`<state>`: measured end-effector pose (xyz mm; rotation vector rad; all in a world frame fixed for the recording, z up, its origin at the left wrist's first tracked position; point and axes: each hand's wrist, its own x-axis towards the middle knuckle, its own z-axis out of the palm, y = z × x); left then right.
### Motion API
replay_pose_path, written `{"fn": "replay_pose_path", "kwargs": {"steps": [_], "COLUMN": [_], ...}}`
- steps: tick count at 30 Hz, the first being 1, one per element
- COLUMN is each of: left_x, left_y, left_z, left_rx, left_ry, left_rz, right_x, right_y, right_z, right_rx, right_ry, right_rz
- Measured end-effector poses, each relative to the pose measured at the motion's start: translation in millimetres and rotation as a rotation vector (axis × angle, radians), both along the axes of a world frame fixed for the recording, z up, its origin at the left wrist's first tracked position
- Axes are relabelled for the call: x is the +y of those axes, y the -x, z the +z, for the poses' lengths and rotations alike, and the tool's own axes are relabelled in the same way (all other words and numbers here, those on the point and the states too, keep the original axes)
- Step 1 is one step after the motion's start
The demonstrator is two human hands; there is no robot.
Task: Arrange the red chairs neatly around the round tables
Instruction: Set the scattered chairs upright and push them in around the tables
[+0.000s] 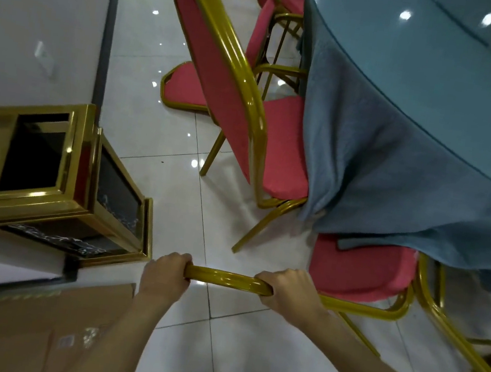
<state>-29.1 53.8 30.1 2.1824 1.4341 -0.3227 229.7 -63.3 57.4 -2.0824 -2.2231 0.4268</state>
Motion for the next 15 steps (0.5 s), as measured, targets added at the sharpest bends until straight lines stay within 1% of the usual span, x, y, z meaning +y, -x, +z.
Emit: {"fn": "replay_pose_path", "kwargs": {"steps": [2,6,9,12,15], "left_x": [3.9,-3.5,-10.3,-15.2,-18.4], "left_y": [-0.3,-8.7,-12.7,-15.1,-18.1], "left_z": [20.6,59.6,76.2,97.1,116.7], "left_rx": [0.048,0.158,0.133,0.066,0.001], "left_ry": [-0.036,0.019,0.046,0.034,0.029], "left_rz": [-0.094,-0.277,-0.309,-0.302,-0.295], "right_x": [-10.2,-31.4,-43.0,-53.0,-59.7], "right_y": [-1.9,-4.1,-10.7,-18.3,-26.8], "right_z": [17.6,42.1,59.7,83.5,105.7], "right_rx": [-0.012,-0.018,-0.033,-0.057,-0.030], "right_ry": [-0.025,-0.019,-0.039,-0.046,-0.050], "right_rz": [-0.006,-0.055,-0.102,-0.111,-0.128]}}
